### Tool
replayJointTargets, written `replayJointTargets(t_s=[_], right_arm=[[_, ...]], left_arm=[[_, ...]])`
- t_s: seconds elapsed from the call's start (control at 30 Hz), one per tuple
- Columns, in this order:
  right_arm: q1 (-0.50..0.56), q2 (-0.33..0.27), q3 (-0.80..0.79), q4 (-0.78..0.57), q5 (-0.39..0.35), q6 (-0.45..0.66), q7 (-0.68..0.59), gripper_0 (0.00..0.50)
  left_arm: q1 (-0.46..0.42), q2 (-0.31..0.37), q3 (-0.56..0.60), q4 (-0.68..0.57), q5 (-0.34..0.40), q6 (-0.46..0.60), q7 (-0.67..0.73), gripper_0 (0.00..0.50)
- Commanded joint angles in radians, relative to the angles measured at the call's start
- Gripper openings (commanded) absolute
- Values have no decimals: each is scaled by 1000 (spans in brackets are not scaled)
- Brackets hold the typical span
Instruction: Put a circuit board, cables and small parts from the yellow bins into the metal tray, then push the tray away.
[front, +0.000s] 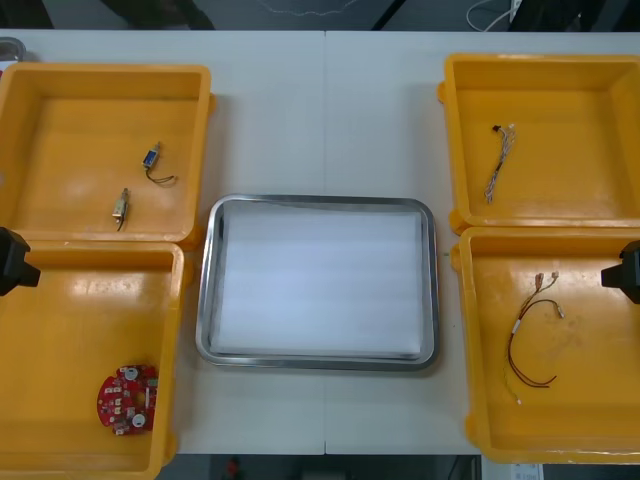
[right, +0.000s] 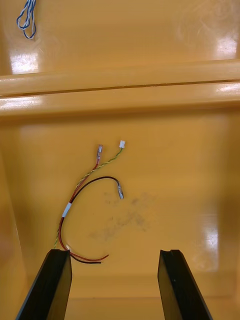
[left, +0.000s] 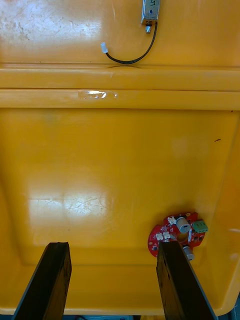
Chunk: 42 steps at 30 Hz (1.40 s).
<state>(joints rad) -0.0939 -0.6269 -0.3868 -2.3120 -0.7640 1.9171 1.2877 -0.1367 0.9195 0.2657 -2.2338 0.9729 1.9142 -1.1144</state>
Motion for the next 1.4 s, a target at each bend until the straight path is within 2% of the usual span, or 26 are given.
replayJointTargets(t_s=[0.03, 1.4], right_arm=[[19, -37, 6, -32, 0, 3, -5, 500], [19, -37, 6, -32, 0, 3, -5, 500]], left_arm=[[16, 38, 29, -17, 3, 6, -94, 500], [16, 38, 29, -17, 3, 6, -94, 500]])
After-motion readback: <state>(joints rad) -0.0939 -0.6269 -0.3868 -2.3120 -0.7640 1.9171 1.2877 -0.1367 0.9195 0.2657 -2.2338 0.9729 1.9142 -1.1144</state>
